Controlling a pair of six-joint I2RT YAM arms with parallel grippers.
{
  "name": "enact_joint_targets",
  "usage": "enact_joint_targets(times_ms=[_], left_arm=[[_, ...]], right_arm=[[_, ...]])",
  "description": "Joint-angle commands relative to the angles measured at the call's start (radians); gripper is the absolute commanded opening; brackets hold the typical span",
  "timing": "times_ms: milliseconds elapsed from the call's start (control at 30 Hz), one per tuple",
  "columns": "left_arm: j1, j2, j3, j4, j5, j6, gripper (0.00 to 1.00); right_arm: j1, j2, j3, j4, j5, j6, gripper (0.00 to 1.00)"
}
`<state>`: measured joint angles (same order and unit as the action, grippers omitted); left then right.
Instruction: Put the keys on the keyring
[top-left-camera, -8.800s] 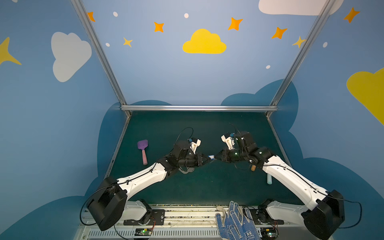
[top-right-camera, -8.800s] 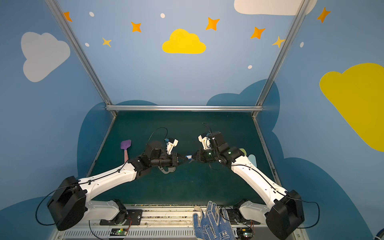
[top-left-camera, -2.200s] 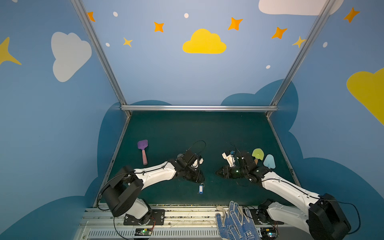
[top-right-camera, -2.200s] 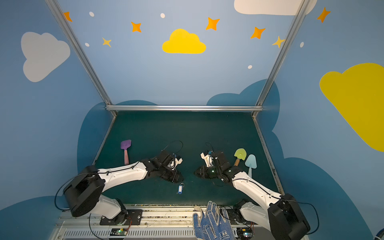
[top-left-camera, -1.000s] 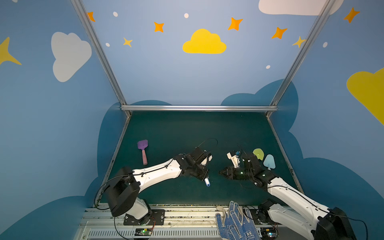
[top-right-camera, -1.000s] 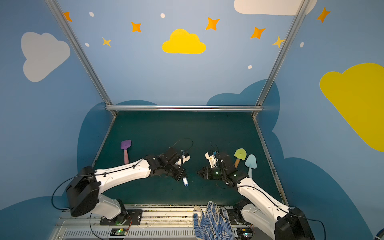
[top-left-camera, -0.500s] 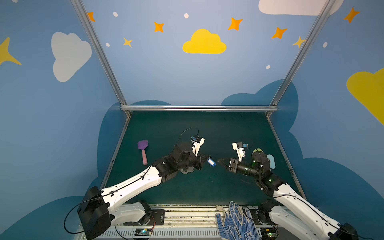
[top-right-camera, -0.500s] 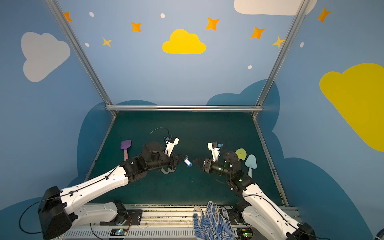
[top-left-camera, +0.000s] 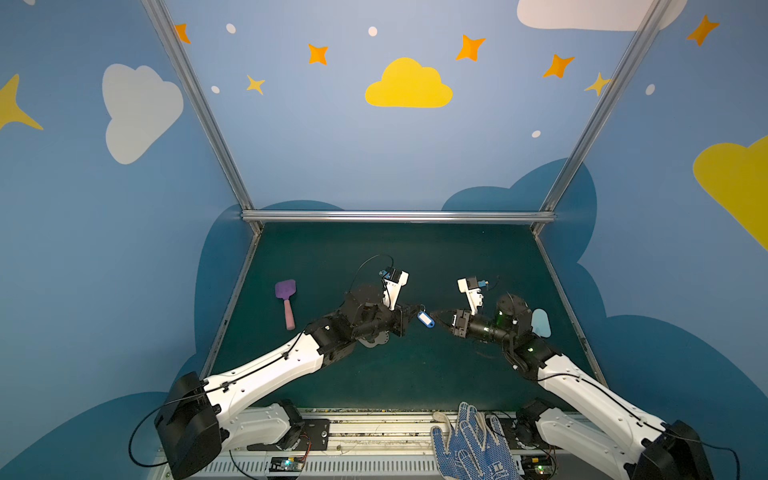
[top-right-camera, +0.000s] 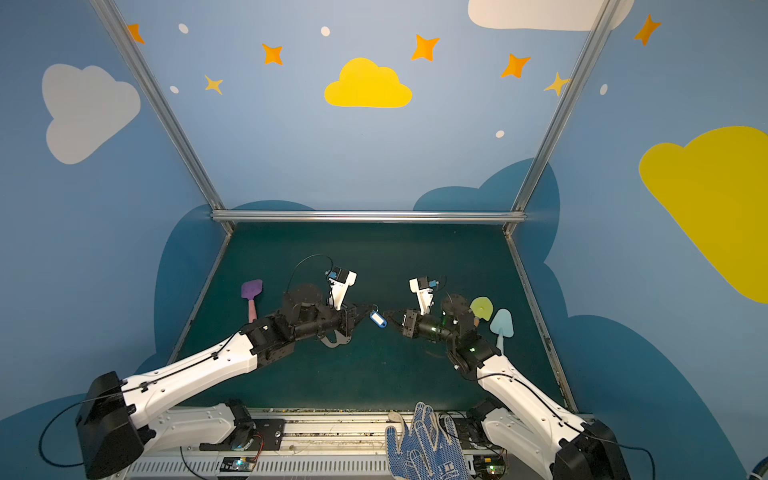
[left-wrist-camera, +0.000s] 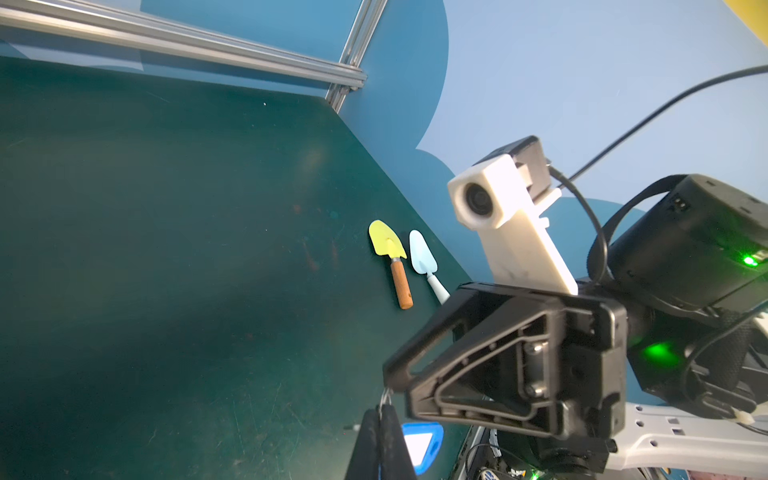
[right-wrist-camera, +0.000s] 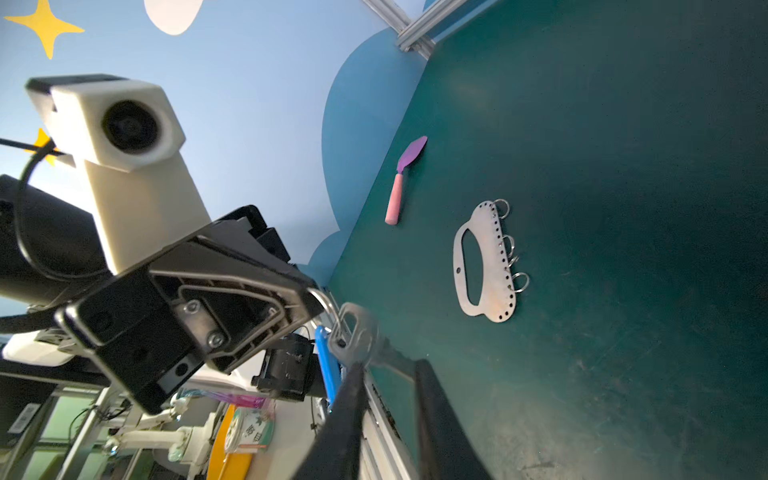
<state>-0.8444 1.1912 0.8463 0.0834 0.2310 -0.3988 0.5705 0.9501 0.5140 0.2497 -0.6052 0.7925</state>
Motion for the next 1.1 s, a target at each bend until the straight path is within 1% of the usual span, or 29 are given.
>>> enact_joint_targets(times_ms=[0, 33, 67, 167, 233, 267, 333, 400, 500, 533, 567, 600, 633, 700, 733, 767, 800, 833, 900, 1000, 1067], left_arm=[[0.001, -0.016, -0.001, 0.031, -0.012, -0.005, 0.04], [0.002, -0.015, -0.001, 0.026, -0.013, -0.004, 0.04], [0.002, -0.01, 0.0, 0.024, -0.043, -0.001, 0.04], [0.004, -0.003, -0.002, 0.019, -0.046, -0.005, 0.04], [0.002, -0.002, -0.005, 0.022, -0.044, -0.007, 0.04], [0.003, -0.002, -0.007, 0.028, -0.044, -0.01, 0.04], [0.001, -0.001, -0.009, 0.034, -0.046, -0.012, 0.04], [0.001, 0.003, -0.009, 0.032, -0.046, -0.013, 0.04], [0.001, -0.004, -0.011, 0.027, -0.047, -0.013, 0.04], [0.001, -0.005, -0.013, 0.023, -0.05, -0.014, 0.04], [0.001, -0.009, -0.016, 0.018, -0.057, -0.014, 0.04], [0.001, -0.01, -0.017, 0.016, -0.064, -0.014, 0.04], [0.002, -0.015, -0.021, 0.013, -0.075, -0.014, 0.04], [0.002, -0.028, -0.031, 0.014, -0.098, -0.02, 0.04], [0.002, -0.035, -0.036, 0.016, -0.106, -0.022, 0.04], [0.002, -0.042, -0.04, 0.019, -0.11, -0.025, 0.04], [0.002, -0.045, -0.043, 0.021, -0.11, -0.025, 0.04], [0.002, -0.049, -0.045, 0.024, -0.108, -0.025, 0.04], [0.002, -0.052, -0.046, 0.031, -0.098, -0.027, 0.04], [0.002, -0.051, -0.049, 0.052, -0.071, -0.028, 0.04], [0.002, -0.056, -0.054, 0.067, -0.058, -0.032, 0.05]], right_arm=[[0.028, 0.016, 0.044, 0.012, -0.055, -0.017, 0.09], [0.036, 0.017, 0.046, 0.017, -0.061, -0.02, 0.09], [0.046, 0.017, 0.045, 0.03, -0.07, -0.02, 0.08], [0.073, 0.016, 0.053, 0.049, -0.099, -0.036, 0.09], [0.085, 0.02, 0.068, 0.02, -0.097, -0.055, 0.15], [0.093, 0.026, 0.08, -0.008, -0.087, -0.069, 0.2], [0.104, 0.038, 0.09, -0.034, -0.076, -0.084, 0.27], [0.103, 0.038, 0.094, -0.065, -0.047, -0.083, 0.3], [0.104, -0.004, 0.066, -0.029, 0.007, -0.06, 0.36], [0.103, -0.022, 0.064, -0.036, 0.03, -0.061, 0.35], [0.102, -0.04, 0.062, -0.059, 0.067, -0.064, 0.33], [0.1, -0.058, 0.053, -0.055, 0.077, -0.068, 0.26], [0.095, -0.08, 0.039, -0.04, 0.075, -0.069, 0.21], [0.082, -0.129, 0.015, -0.025, 0.084, -0.061, 0.21], [0.077, -0.154, 0.006, -0.036, 0.111, -0.057, 0.21], [0.075, -0.176, 0.001, -0.052, 0.138, -0.058, 0.25], [0.075, -0.191, -0.002, -0.069, 0.162, -0.058, 0.31], [0.074, -0.195, -0.002, -0.08, 0.172, -0.059, 0.33], [0.074, -0.183, 0.002, -0.078, 0.163, -0.055, 0.35], [0.077, -0.128, 0.024, -0.073, 0.153, -0.04, 0.41], [0.076, -0.089, 0.032, -0.054, 0.142, -0.04, 0.41]])
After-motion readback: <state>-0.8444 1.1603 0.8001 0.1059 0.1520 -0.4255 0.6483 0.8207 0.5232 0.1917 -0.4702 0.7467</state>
